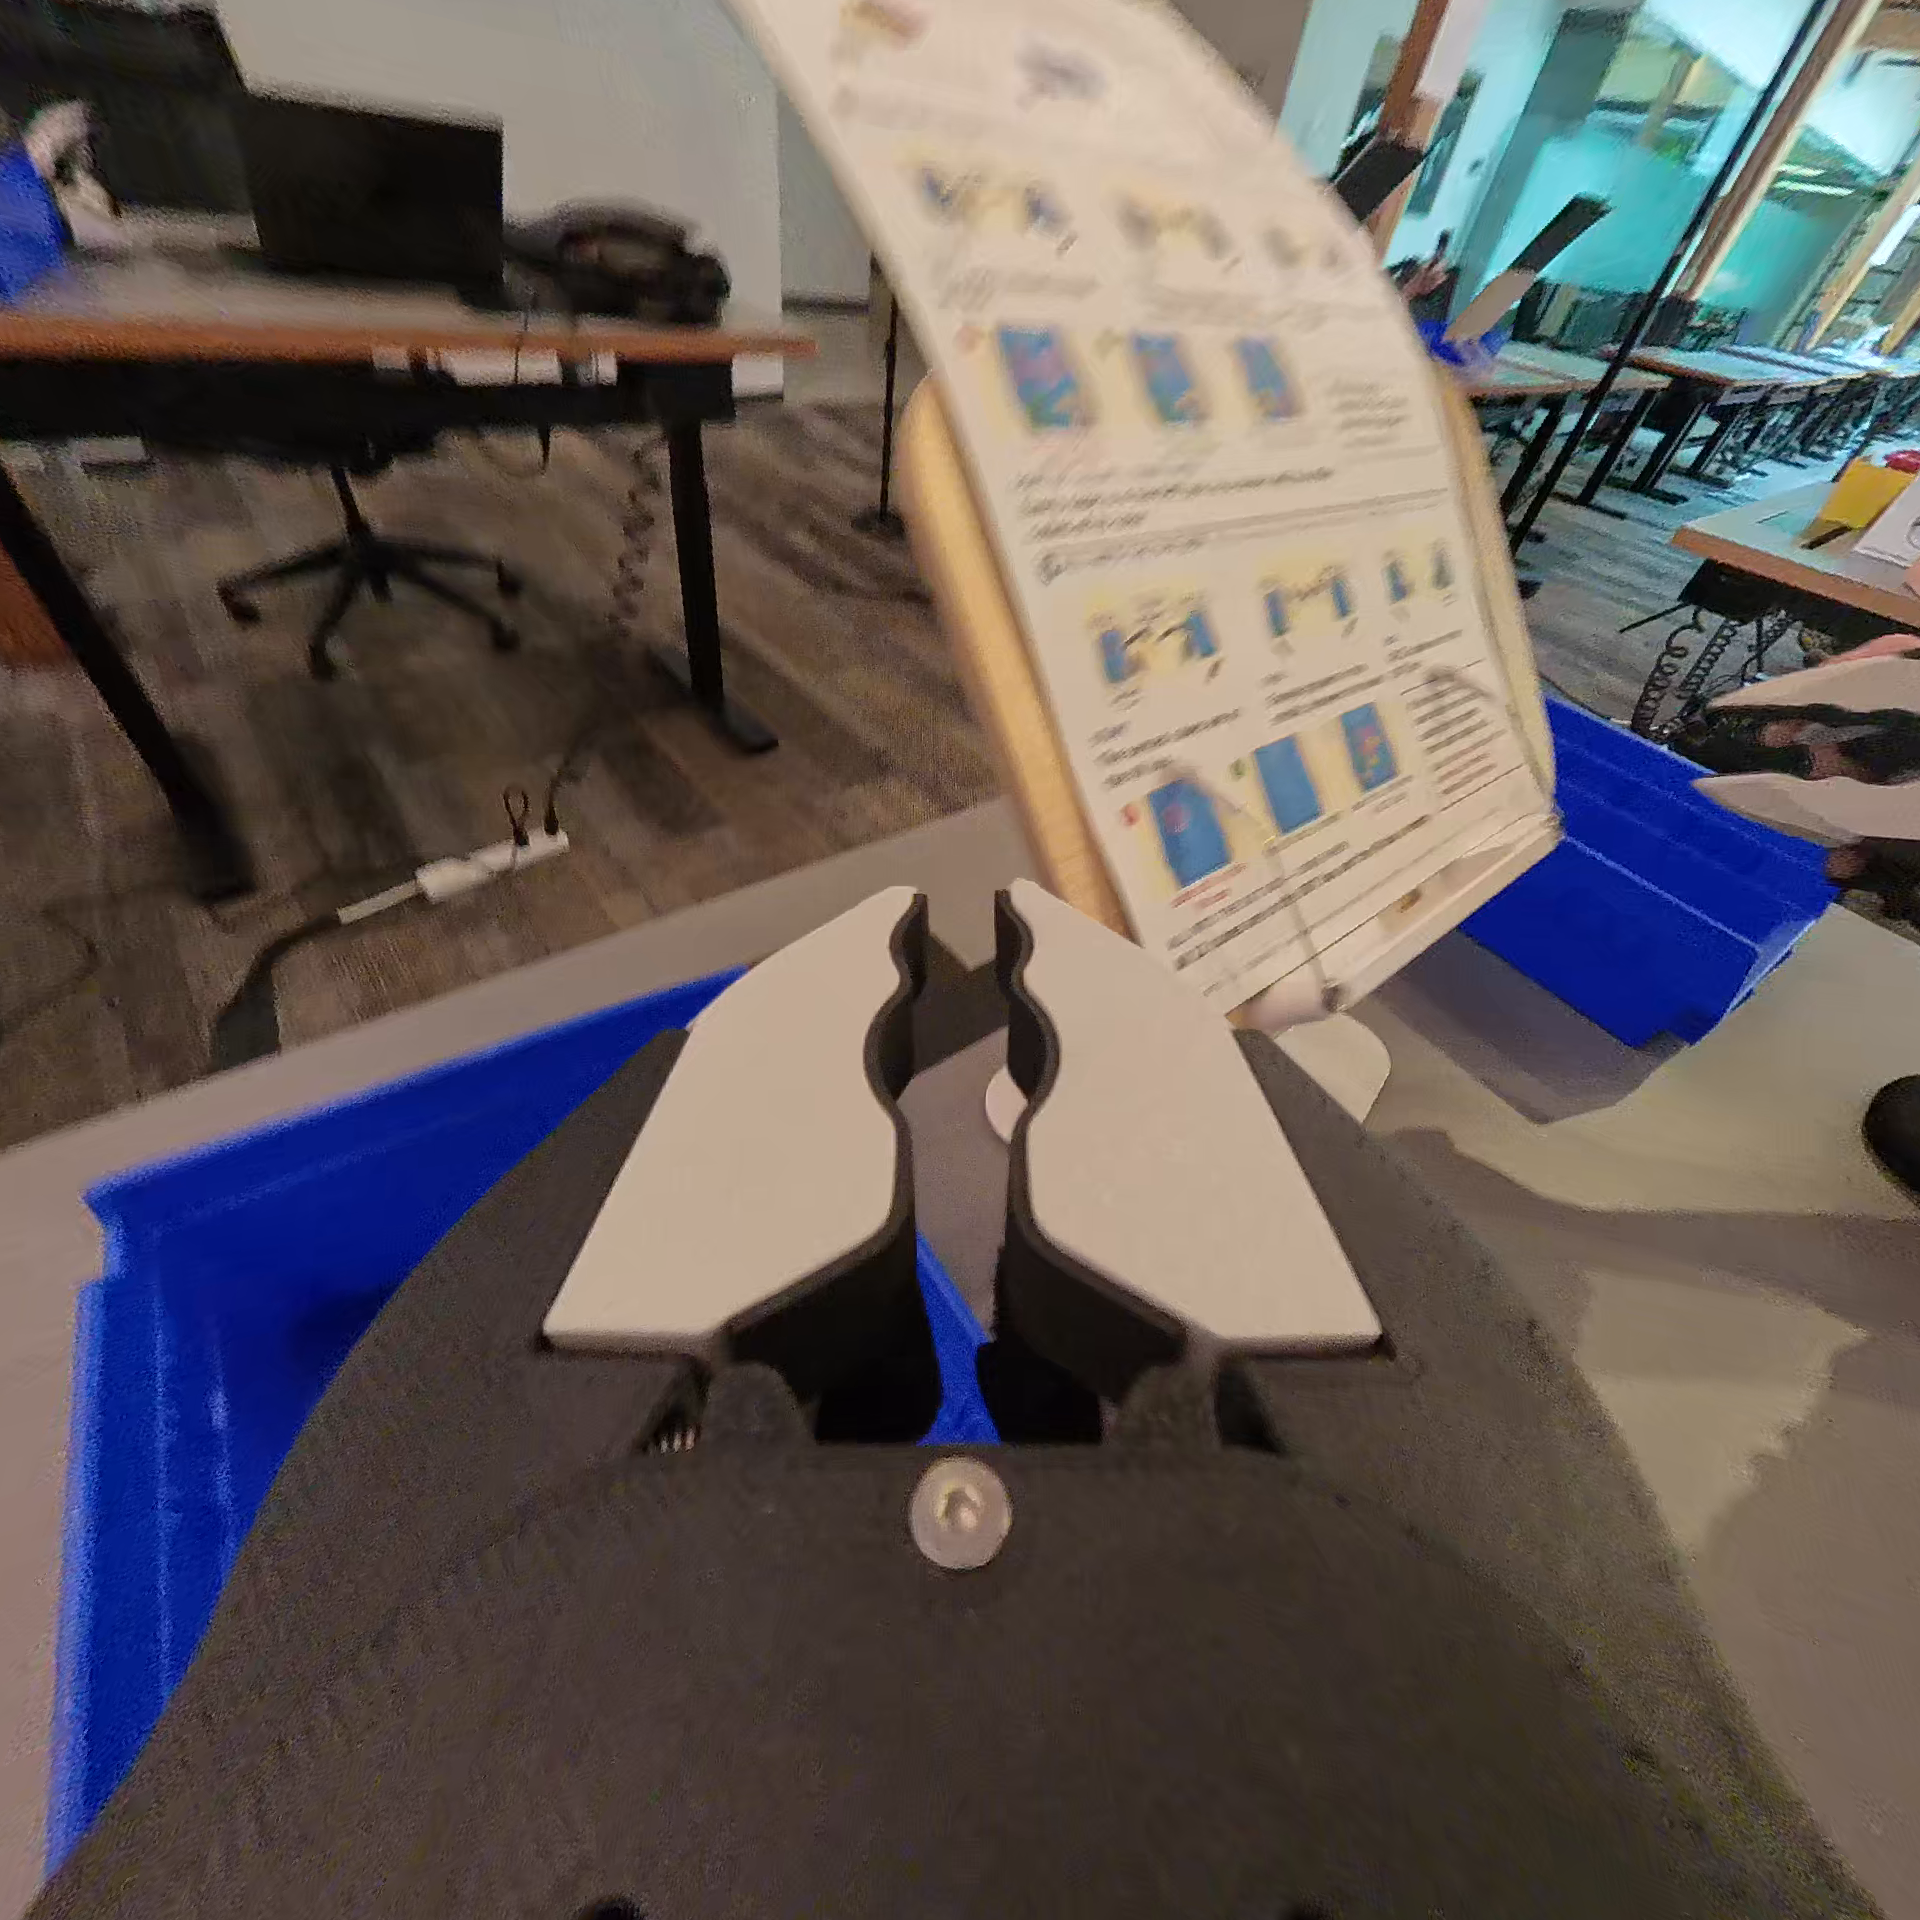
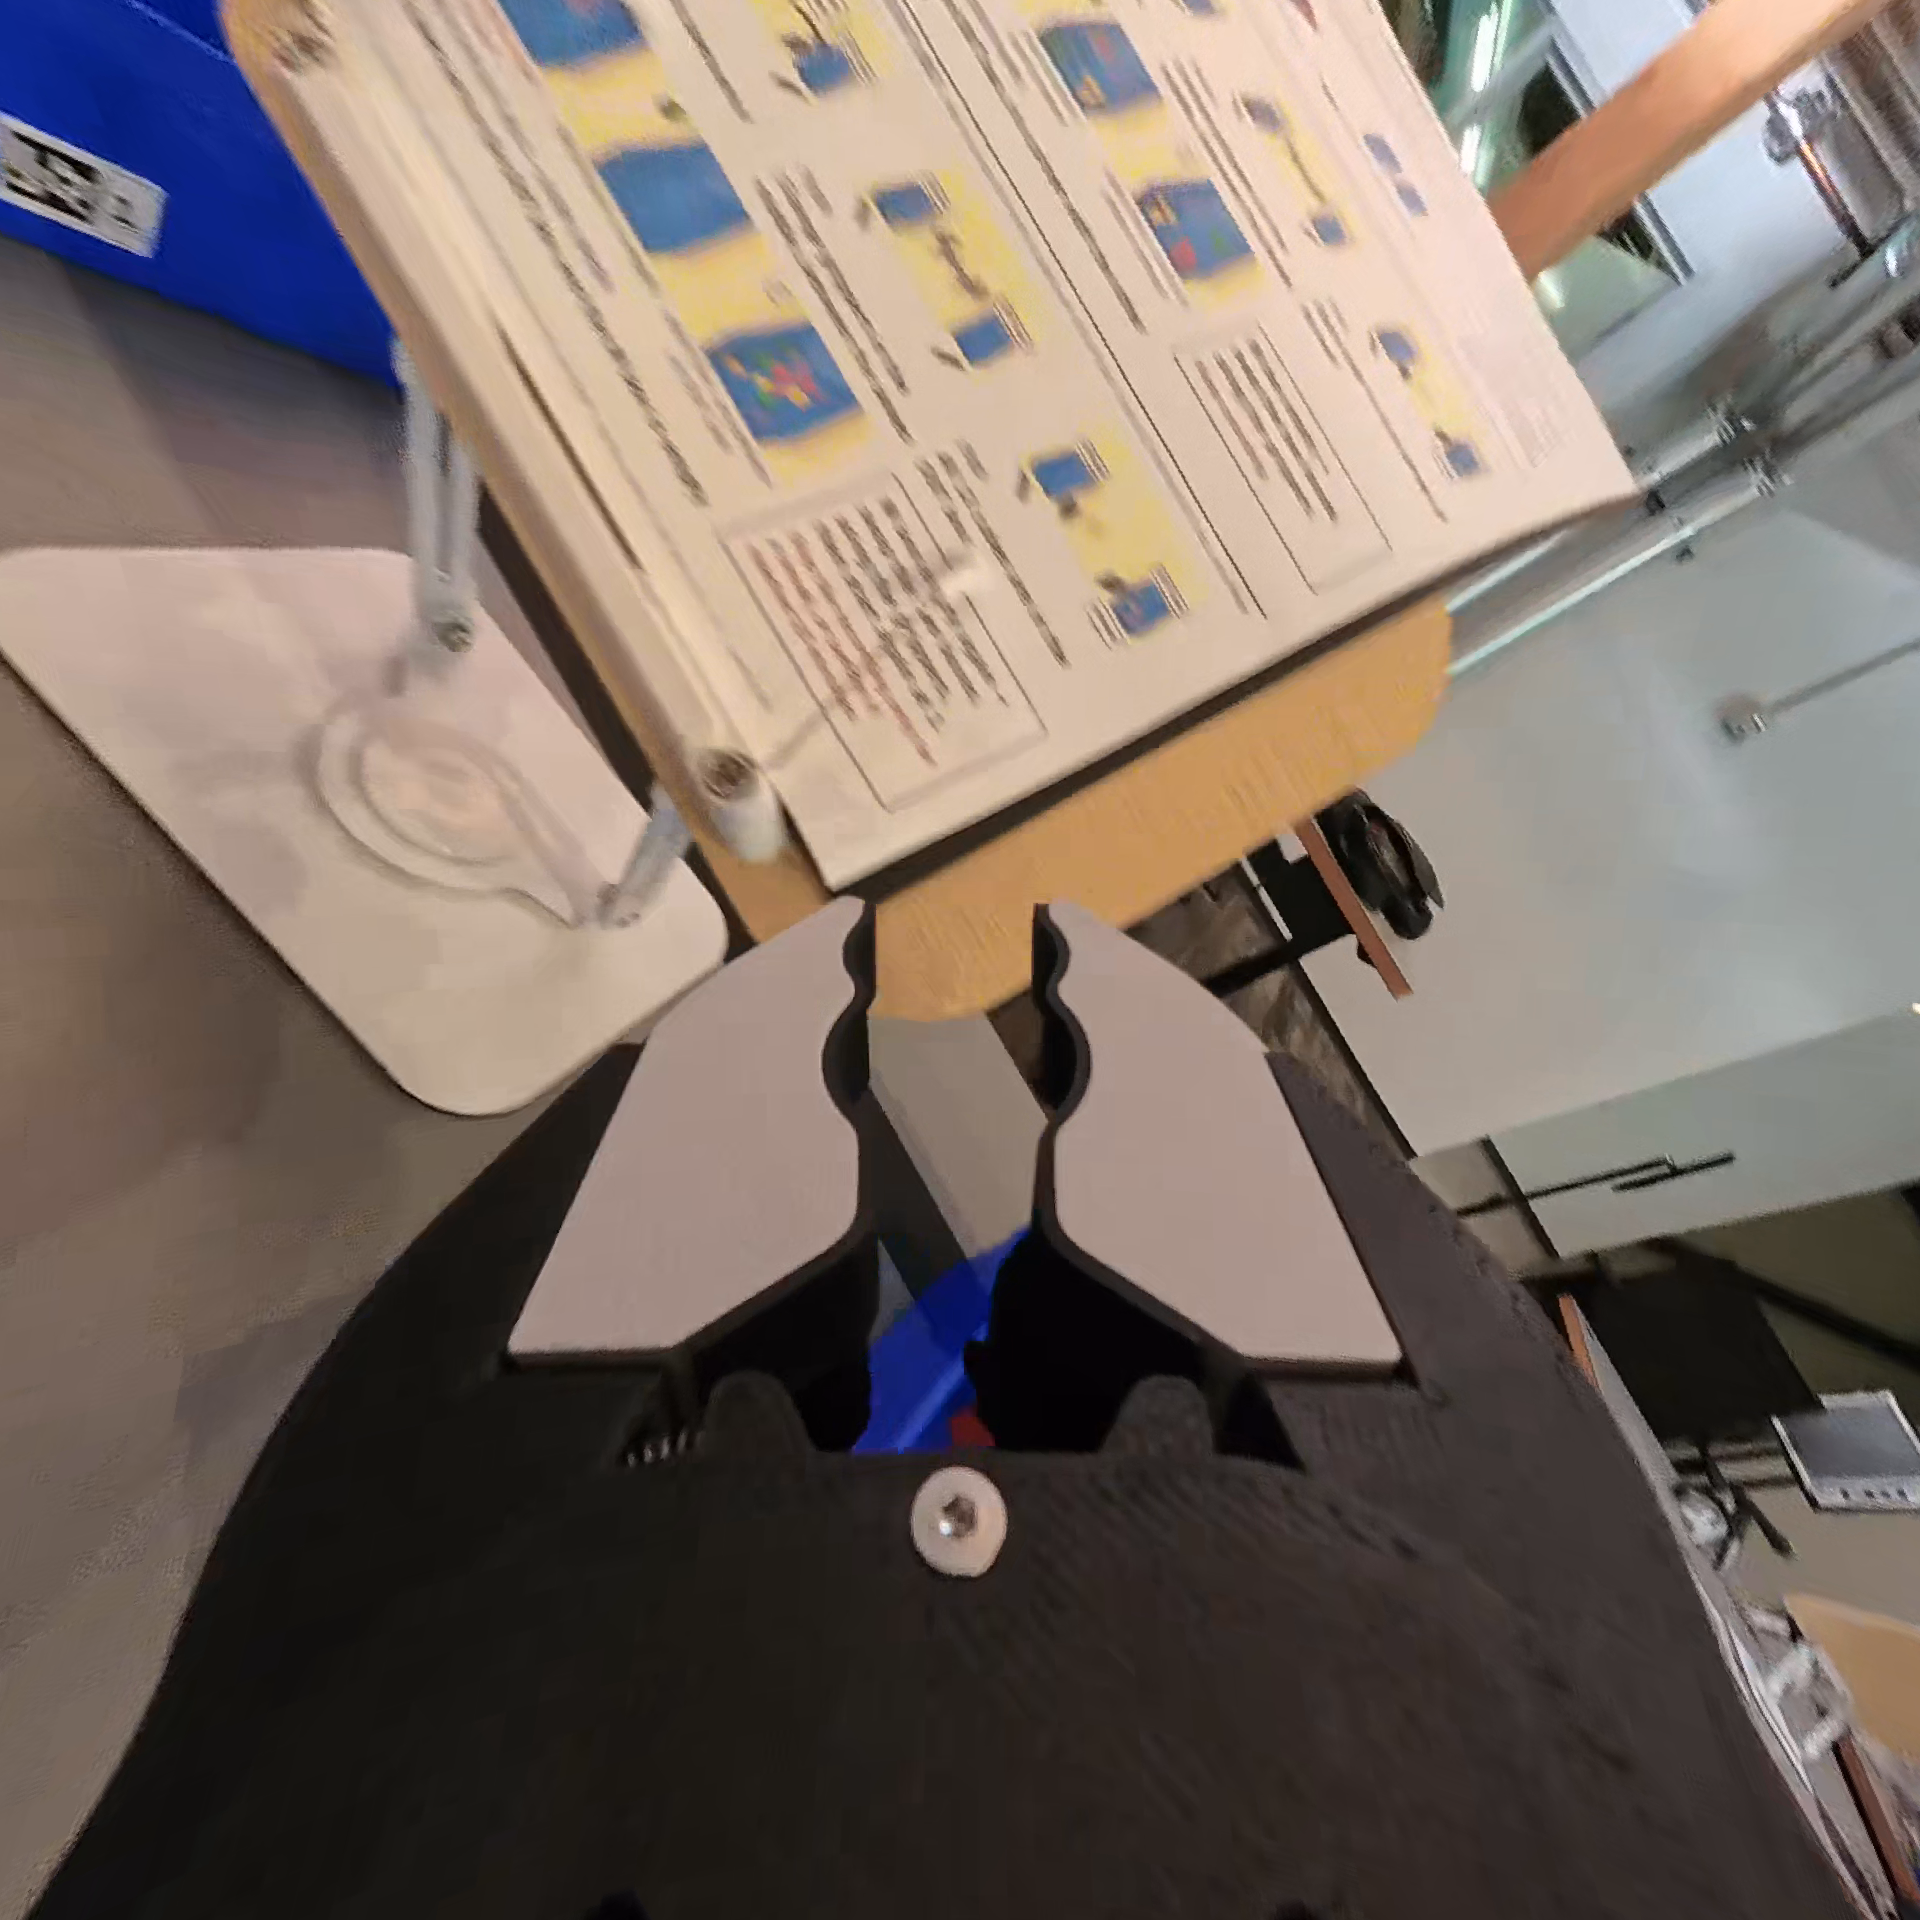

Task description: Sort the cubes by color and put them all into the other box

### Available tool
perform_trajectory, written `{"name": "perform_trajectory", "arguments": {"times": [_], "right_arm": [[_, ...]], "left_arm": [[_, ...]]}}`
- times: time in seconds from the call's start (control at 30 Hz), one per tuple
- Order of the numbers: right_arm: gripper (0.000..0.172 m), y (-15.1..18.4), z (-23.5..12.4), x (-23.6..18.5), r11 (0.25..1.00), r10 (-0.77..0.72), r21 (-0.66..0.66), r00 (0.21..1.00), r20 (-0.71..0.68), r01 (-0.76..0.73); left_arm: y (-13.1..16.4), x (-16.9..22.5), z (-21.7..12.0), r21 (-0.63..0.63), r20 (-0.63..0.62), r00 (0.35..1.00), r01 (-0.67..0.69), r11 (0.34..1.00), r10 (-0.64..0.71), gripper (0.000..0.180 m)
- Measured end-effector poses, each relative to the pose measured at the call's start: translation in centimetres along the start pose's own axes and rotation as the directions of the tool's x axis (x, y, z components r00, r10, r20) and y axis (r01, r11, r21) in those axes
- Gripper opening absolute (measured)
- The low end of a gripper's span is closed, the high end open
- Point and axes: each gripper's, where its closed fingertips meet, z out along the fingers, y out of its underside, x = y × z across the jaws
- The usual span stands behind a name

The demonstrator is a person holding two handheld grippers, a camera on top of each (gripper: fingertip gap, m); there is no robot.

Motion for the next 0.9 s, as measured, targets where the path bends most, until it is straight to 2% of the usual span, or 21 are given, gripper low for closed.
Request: {"name": "perform_trajectory", "arguments": {"times": [0.1, 0.2, 0.3, 0.43, 0.53, 0.67, 0.77, 0.9], "right_arm": [[0.028, -2.0, 0.1, -1.6, 0.999, -0.011, 0.052, 0.999, 0.033, 0.01], [0.025, -2.9, 0.5, -2.8, 0.996, -0.001, 0.087, 0.998, 0.057, -0.004], [0.025, -3.0, 1.3, -4.0, 0.997, 0.013, 0.073, 0.996, 0.093, -0.019], [0.024, -3.2, 2.4, -5.6, 0.998, 0.019, 0.062, 0.992, 0.124, -0.027], [0.024, -3.4, 2.9, -6.7, 0.998, 0.011, 0.057, 0.99, 0.142, -0.019], [0.024, -3.4, 3.3, -7.2, 0.999, -0.005, 0.053, 0.99, 0.142, -0.003], [0.024, -3.0, 3.4, -7.3, 0.999, 0.003, 0.045, 0.989, 0.147, -0.009], [0.024, -2.9, 3.3, -7.1, 0.999, 0.002, 0.045, 0.989, 0.146, -0.009]], "left_arm": [[3.2, -2.6, 1.8, -0.075, -0.004, 0.995, 0.101, 0.992, -0.102, 0.015], [7.8, -5.4, 4.2, -0.202, 0.042, 0.991, 0.135, 0.97, -0.129, 0.018], [13.1, -8.0, 5.7, -0.386, 0.134, 0.982, 0.178, 0.905, -0.136, 0.03], [16.6, -9.2, 7.5, -0.462, 0.156, 0.968, 0.249, 0.851, -0.198, 0.034], [20.3, -8.9, 7.6, -0.619, 0.175, 0.96, 0.28, 0.734, -0.218, 0.048], [22.3, -8.3, 7.6, -0.677, 0.191, 0.946, 0.32, 0.662, -0.262, 0.047], [23.9, -8.3, 6.7, -0.738, 0.225, 0.945, 0.325, 0.592, -0.239, 0.053], [24.3, -8.6, 6.8, -0.731, 0.242, 0.941, 0.336, 0.594, -0.235, 0.042]]}}
